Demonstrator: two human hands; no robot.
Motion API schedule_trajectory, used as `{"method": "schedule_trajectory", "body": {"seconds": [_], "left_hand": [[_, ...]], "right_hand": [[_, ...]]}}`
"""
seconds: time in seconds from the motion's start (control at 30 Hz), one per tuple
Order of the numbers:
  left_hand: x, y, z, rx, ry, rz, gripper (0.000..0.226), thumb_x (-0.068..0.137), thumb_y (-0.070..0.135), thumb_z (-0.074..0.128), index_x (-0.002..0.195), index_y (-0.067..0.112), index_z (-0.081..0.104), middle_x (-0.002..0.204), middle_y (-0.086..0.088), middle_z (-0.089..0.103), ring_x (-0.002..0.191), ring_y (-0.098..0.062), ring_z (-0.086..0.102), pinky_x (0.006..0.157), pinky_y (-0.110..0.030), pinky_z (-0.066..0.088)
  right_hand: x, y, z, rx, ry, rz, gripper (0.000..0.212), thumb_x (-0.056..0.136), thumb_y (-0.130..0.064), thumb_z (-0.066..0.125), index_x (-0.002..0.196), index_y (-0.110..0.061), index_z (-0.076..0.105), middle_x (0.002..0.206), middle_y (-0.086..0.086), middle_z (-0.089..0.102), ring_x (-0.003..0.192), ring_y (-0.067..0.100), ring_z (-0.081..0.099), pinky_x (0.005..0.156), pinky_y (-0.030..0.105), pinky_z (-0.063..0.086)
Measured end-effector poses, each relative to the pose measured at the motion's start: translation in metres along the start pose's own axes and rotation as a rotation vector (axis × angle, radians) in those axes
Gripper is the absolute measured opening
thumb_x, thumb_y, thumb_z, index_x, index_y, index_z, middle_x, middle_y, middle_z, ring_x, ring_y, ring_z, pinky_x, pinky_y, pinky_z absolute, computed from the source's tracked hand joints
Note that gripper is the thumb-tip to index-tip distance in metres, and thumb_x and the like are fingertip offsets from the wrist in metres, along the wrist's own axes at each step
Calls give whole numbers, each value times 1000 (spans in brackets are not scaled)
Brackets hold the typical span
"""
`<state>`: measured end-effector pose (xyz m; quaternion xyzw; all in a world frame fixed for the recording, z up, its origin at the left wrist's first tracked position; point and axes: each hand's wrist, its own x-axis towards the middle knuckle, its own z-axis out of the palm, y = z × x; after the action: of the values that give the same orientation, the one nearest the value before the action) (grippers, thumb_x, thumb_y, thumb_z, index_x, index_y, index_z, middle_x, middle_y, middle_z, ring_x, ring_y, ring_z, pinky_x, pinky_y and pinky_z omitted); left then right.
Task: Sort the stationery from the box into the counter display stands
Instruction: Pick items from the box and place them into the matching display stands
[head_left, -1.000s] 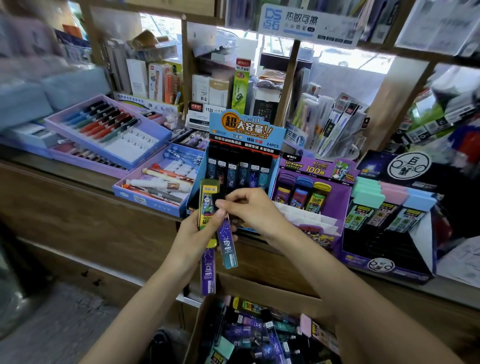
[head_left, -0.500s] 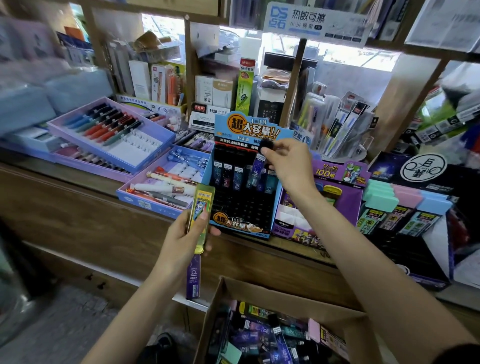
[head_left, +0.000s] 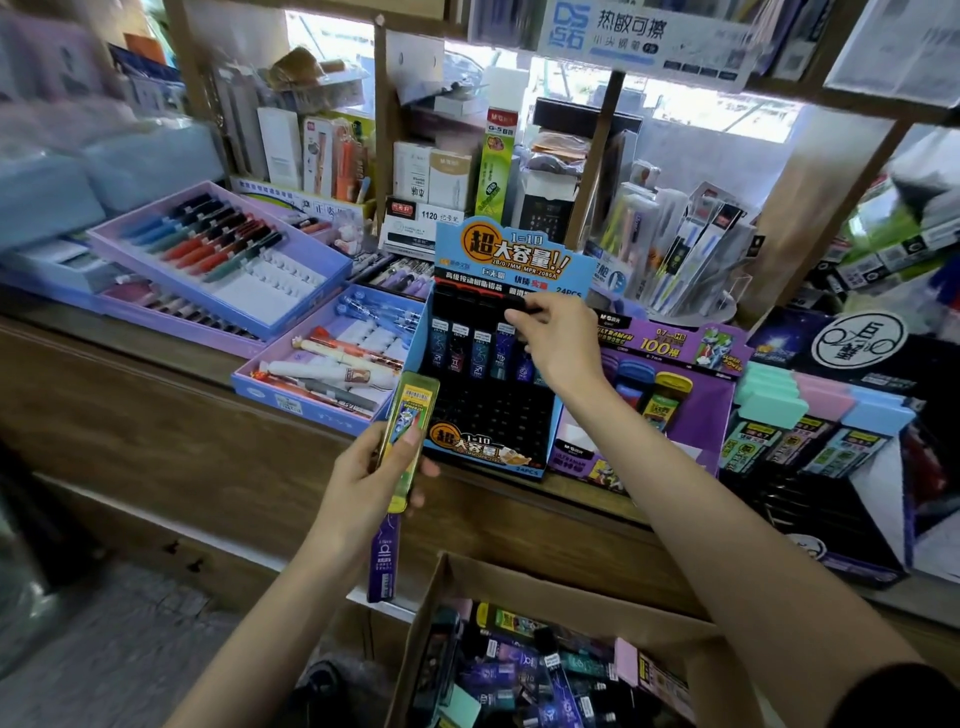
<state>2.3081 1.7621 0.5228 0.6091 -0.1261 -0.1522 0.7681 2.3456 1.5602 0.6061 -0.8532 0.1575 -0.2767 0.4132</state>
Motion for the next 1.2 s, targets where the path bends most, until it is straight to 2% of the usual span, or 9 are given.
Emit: {"method": "schedule_trajectory", "body": {"seconds": [0.33, 0.4, 0.5, 0.6, 0.67, 0.73, 0.83, 0.97, 1.2], "left_hand": [[-1, -1, 2, -15, 6, 24, 17, 91, 28, 53, 99, 14, 60, 62, 1, 64, 46, -10, 51, 44, -19, 43], [-1, -1, 3, -19, 1, 22, 20, 88, 31, 54, 99, 15, 60, 63, 1, 64, 46, -10, 51, 45, -19, 44], [0, -2, 3, -20, -6, 19, 27, 84, 36, 56, 101, 15, 60, 64, 1, 64, 48, -9, 52, 46, -19, 45], [1, -1, 3, -6, -11, 36, 25, 86, 35, 55, 100, 15, 60, 65, 2, 65, 48, -9, 53, 46, -19, 46], [2, 1, 5, 2, -16, 57, 21, 89, 33, 54, 98, 15, 59, 65, 1, 64, 49, -9, 54, 47, -18, 46], [2, 5, 8, -50, -21, 72, 16, 92, 31, 52, 97, 16, 58, 65, 0, 63, 51, -10, 54, 48, -19, 46], [6, 15, 14, -306, -23, 49, 14, 95, 26, 47, 98, 16, 56, 65, 1, 60, 56, -9, 56, 52, -20, 49], [12, 26, 28, -475, -1, 50, 16, 98, 24, 44, 97, 17, 58, 68, 1, 60, 61, -10, 58, 57, -22, 51], [9, 24, 50, -397, 3, 88, 23, 92, 34, 49, 109, 25, 61, 94, 7, 72, 95, -9, 67, 76, -25, 51]], "right_hand": [[1, 4, 3, 31, -33, 75, 21, 89, -10, 63, 103, 5, 65, 90, 16, 65, 89, 36, 64, 85, 50, 52], [0, 8, 7, 0, -38, 95, 29, 90, -10, 62, 108, 11, 61, 97, 21, 66, 87, 36, 63, 85, 52, 51], [1, 9, 10, -50, -23, 86, 32, 89, -11, 62, 95, 20, 59, 90, 34, 64, 74, 43, 60, 81, 54, 51], [4, 6, 8, -198, -46, 76, 39, 90, -19, 63, 60, 4, 52, 55, 15, 51, 54, 30, 51, 68, 37, 48], [0, 3, 5, -298, -86, 94, 45, 90, -26, 63, 56, -3, 45, 48, 7, 41, 47, 24, 43, 67, 33, 46], [-11, 0, -1, -306, -109, 58, 41, 91, -28, 60, 63, 2, 53, 55, 7, 48, 53, 25, 51, 74, 34, 48], [-47, -2, -13, -165, -206, -24, 24, 92, -30, 58, 90, -8, 68, 80, 1, 65, 74, 14, 62, 70, 24, 47], [-112, 10, -14, 97, -445, 30, 31, 93, -37, 53, 85, -11, 68, 84, 11, 70, 78, 23, 66, 73, 42, 51], [-158, 26, -12, 505, -397, 276, 8, 88, -16, 64, 82, -20, 68, 74, -6, 67, 64, -1, 61, 59, 14, 47]]}}
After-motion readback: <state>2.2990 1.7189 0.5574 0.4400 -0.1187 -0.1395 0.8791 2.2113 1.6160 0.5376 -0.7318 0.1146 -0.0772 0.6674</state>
